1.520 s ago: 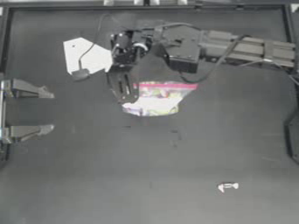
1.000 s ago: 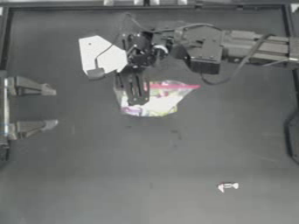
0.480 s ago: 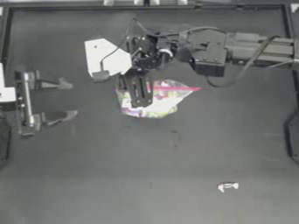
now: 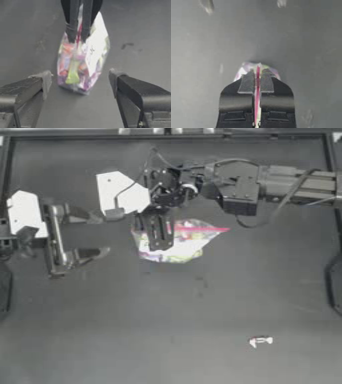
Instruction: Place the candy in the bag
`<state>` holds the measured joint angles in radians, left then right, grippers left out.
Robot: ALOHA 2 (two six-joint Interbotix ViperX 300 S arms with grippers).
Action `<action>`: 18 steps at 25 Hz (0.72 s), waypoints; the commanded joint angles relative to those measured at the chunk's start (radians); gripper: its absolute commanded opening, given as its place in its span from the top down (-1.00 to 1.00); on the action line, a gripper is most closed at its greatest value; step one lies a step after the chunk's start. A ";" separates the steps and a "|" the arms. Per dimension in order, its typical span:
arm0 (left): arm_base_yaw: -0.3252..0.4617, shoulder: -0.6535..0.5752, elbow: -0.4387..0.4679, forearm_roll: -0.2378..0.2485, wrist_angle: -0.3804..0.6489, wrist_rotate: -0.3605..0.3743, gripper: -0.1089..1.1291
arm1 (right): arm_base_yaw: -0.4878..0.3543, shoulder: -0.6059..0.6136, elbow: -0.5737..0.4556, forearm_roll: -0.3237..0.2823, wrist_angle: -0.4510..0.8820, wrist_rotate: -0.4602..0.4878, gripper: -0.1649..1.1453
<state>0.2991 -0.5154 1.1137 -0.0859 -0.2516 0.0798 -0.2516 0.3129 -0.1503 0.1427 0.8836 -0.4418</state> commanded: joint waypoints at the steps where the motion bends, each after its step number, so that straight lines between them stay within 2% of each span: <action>1: 0.008 0.037 -0.040 0.002 -0.031 0.008 -0.78 | 0.000 -0.058 -0.002 0.008 -0.009 -0.002 0.65; 18: 0.008 0.227 -0.097 -0.002 -0.209 0.008 -0.76 | 0.000 -0.112 0.086 0.008 -0.092 0.000 0.65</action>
<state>0.3053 -0.2899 1.0400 -0.0859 -0.4403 0.0874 -0.2516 0.2470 -0.0537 0.1457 0.7992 -0.4418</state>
